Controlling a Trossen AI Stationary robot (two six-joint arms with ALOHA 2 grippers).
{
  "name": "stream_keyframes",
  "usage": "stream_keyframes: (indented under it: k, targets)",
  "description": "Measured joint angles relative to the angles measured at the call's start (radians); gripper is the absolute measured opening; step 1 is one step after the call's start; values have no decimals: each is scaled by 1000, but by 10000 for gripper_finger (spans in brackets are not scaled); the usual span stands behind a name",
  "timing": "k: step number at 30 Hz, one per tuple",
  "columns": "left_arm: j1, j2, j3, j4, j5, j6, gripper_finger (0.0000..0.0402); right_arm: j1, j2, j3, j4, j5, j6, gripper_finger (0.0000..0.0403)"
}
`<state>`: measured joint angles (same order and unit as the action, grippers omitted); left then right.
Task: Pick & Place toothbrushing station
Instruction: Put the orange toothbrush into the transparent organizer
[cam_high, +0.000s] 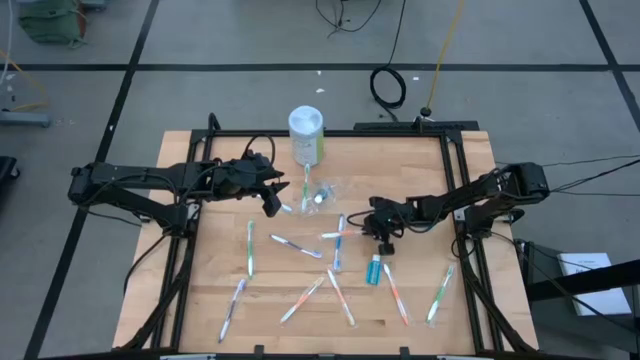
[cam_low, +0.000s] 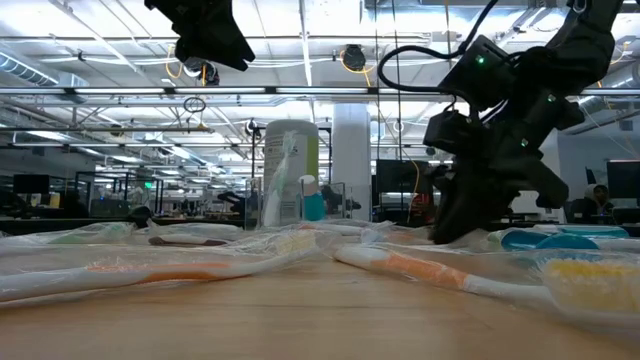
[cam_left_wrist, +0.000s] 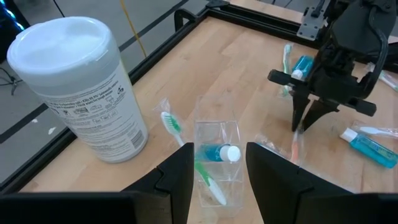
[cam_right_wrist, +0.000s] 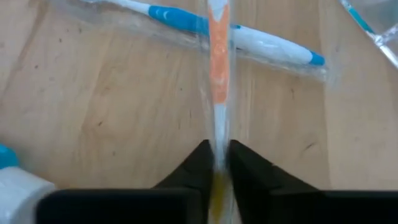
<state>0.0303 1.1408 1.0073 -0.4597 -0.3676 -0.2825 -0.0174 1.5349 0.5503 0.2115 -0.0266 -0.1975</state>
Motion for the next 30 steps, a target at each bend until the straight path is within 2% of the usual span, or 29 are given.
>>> stream_keyframes:
  k: [2, 6, 10, 16, 19, 21, 25, 27, 30]
  targets:
    - [0, 0, 0, 0, 0, 12, 149, 0, -1, 0, 2, 4, -29, 9]
    - [0, 0, 0, 0, 0, 19, 149, 13, -8, 7, -13, 34, -96, 15]
    - [0, 0, 0, 1, -1, 39, 149, 57, -36, 71, -149, 142, -233, 7]
    - [2, 0, 0, 8, -1, 54, 149, 126, -88, 238, -399, 375, -462, 3]
    - [2, 0, 0, 10, -1, 75, 149, 155, -112, 328, -488, 537, -662, 2]
    - [2, 0, 0, 11, -1, 79, 149, 167, -122, 373, -538, 692, -851, 1]
    - [3, 0, 0, 12, -4, 79, 149, 158, -146, 420, -506, 966, -1240, 1]
    - [3, 0, 0, 12, -4, 79, 149, 142, -163, 423, -460, 1027, -1397, 0]
    - [3, 0, 0, 12, -5, 79, 149, 120, -187, 422, -442, 1038, -1542, 0]
